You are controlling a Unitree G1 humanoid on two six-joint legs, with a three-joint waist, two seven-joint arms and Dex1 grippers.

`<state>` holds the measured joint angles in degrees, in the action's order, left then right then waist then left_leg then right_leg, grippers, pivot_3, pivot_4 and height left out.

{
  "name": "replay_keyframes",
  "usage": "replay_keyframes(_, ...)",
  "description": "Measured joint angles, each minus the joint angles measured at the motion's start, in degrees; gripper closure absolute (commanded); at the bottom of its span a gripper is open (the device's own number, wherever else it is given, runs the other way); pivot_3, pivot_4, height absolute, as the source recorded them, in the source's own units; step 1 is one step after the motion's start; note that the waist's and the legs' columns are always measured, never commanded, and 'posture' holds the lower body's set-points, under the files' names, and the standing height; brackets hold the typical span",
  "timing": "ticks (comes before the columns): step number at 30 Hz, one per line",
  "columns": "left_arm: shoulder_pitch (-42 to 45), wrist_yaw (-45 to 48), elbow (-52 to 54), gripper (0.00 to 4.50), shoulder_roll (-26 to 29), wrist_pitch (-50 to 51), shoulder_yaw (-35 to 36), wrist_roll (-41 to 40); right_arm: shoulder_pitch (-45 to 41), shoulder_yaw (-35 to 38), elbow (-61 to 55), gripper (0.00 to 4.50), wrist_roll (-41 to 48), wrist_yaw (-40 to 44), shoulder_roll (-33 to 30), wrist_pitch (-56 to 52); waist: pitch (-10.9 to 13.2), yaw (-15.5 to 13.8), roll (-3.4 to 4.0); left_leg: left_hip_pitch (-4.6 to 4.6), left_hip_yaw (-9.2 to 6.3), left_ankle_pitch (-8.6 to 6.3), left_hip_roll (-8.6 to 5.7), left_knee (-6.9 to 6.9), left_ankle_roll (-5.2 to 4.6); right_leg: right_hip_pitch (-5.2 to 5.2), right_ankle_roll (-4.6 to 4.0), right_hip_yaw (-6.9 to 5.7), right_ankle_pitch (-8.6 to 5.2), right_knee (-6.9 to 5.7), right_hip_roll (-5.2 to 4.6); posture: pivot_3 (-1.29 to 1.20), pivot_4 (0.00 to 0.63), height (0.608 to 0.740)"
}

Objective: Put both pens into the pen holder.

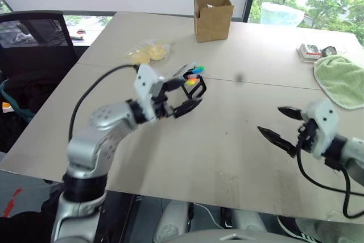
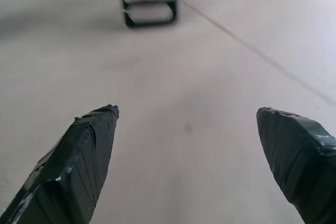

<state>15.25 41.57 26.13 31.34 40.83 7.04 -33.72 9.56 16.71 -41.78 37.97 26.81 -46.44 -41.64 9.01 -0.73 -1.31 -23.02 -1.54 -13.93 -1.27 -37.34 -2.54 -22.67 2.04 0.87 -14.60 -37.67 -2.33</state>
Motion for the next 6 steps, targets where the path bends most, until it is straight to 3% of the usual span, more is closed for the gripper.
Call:
replay_keyframes(3,-8.83,-1.50,3.66,0.36,1.06,1.39,2.41,-0.97,4.28,2.19,0.30,0.00,-3.13,0.13,1.18,1.83,0.00,-0.15,0.00,0.03,-0.02,0.00,0.00,0.00,0.00,0.03,-0.01,-0.01,0.00,-0.01,-0.01,0.00,0.150,0.740)
replay_keyframes(6,-12.28,-3.00,6.40,0.36,1.01,1.47,3.57,-1.54,5.59,2.87,0.02,0.00,-3.82,0.59,2.03,2.63,-0.01,-0.22,0.00,0.05,-0.02,0.00,0.01,-0.01,0.00,0.05,-0.03,0.00,-0.02,0.02,-0.02,0.00,0.150,0.740)
